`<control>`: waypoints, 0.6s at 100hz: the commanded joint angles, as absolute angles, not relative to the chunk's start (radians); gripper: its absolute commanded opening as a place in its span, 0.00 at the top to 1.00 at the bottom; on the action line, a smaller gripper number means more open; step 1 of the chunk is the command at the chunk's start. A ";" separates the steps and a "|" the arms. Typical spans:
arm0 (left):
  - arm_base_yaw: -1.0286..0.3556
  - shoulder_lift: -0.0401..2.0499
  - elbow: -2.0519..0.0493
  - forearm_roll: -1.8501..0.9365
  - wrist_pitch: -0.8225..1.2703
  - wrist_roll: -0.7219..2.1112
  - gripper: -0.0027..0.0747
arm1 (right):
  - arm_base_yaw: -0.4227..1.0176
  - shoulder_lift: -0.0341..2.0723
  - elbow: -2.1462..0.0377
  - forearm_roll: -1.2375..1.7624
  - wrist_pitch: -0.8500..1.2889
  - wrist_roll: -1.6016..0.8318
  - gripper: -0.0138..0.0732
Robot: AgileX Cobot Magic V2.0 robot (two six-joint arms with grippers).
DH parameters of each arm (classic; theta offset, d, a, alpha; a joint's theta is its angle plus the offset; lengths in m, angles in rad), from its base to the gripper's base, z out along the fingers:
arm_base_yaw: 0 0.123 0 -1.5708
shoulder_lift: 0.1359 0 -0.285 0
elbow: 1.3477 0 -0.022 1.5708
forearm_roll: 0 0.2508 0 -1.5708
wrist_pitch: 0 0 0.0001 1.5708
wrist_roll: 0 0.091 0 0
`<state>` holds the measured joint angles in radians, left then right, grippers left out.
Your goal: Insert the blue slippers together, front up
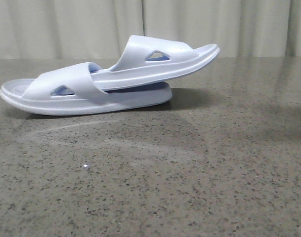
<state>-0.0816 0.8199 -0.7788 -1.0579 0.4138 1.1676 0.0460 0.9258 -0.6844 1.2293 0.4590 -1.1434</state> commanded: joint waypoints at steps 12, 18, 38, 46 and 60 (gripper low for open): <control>-0.090 0.697 -0.647 -1.319 0.315 1.352 0.95 | 0.056 0.750 -0.507 1.288 0.308 -1.158 0.93; -0.090 0.670 -0.598 -1.404 0.315 1.416 0.95 | 0.056 0.704 -0.451 1.288 0.289 -1.158 0.93; -0.090 0.569 -0.429 -1.663 0.332 1.601 0.95 | 0.056 0.533 -0.302 1.302 0.258 -1.158 0.93; -0.090 0.537 -0.372 -1.714 0.336 1.635 0.95 | 0.056 0.479 -0.247 1.336 0.256 -1.158 0.93; -0.090 0.493 -0.296 -1.729 0.334 1.635 0.95 | 0.056 0.426 -0.199 1.363 0.248 -1.158 0.93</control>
<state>-0.0816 0.5111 -0.3035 -1.6697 0.3276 1.6255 0.0534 0.4456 -0.1936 1.3205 0.2790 -1.1458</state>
